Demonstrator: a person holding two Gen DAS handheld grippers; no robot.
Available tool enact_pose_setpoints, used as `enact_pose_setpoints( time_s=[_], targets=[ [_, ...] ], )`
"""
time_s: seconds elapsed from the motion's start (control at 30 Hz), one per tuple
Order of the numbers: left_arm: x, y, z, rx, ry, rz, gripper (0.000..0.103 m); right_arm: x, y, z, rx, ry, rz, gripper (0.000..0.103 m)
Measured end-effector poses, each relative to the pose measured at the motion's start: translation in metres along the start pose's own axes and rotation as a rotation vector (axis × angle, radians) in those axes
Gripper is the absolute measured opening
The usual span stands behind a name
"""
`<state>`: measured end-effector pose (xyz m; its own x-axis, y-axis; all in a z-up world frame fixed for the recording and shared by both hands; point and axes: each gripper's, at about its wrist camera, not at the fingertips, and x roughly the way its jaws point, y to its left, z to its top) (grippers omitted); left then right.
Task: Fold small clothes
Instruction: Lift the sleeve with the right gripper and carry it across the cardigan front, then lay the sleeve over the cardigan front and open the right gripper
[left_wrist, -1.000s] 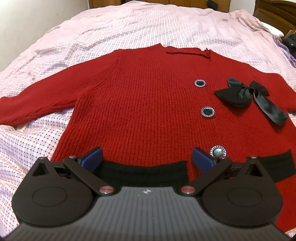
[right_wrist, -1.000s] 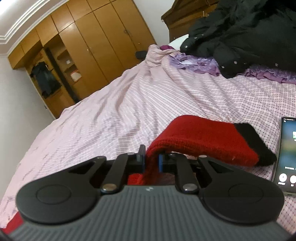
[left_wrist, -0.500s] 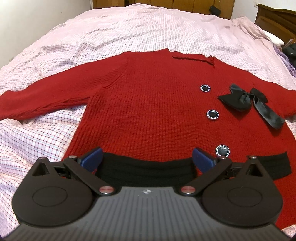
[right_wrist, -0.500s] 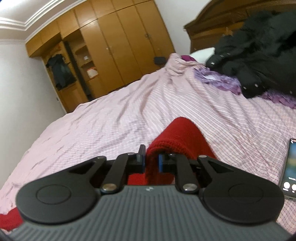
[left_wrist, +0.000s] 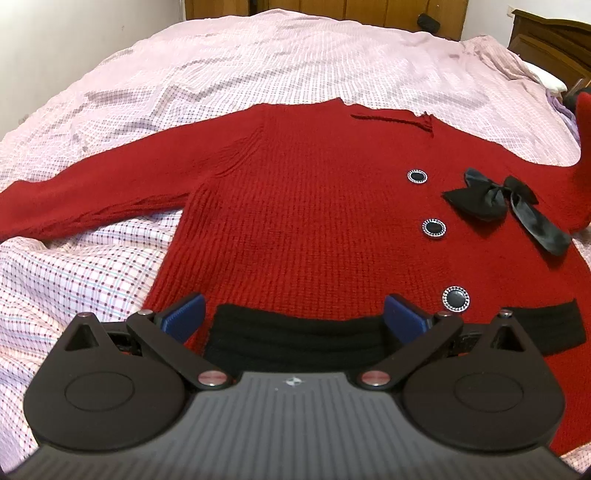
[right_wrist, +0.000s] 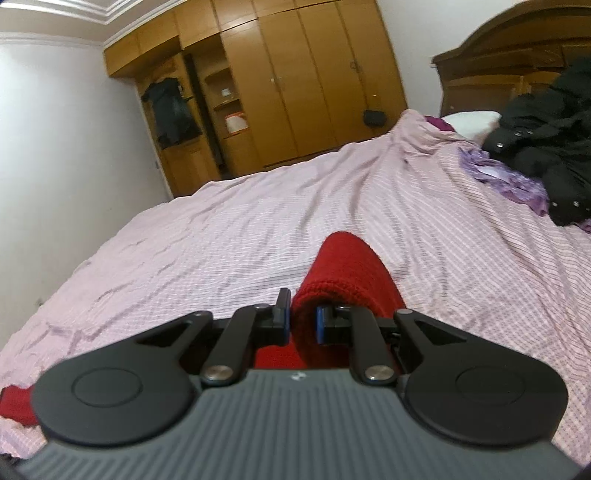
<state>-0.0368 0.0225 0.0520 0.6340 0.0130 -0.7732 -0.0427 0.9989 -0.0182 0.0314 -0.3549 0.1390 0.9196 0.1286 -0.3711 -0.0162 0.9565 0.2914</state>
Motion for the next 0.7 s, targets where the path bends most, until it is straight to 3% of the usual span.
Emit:
enact_pose_setpoints(
  time_s=[0.37,0.7],
  targets=[
    [0.001,0.007,0.003,0.015,-0.022,0.014,0.103,0.025,0.061,-0.006,-0.08,0.051,0.069,0.016],
    [0.0,0.022,0.004,-0.004,-0.029,0.01,0.103,0.067,0.122,-0.044,-0.203,0.179,0.111,0.016]
  ],
)
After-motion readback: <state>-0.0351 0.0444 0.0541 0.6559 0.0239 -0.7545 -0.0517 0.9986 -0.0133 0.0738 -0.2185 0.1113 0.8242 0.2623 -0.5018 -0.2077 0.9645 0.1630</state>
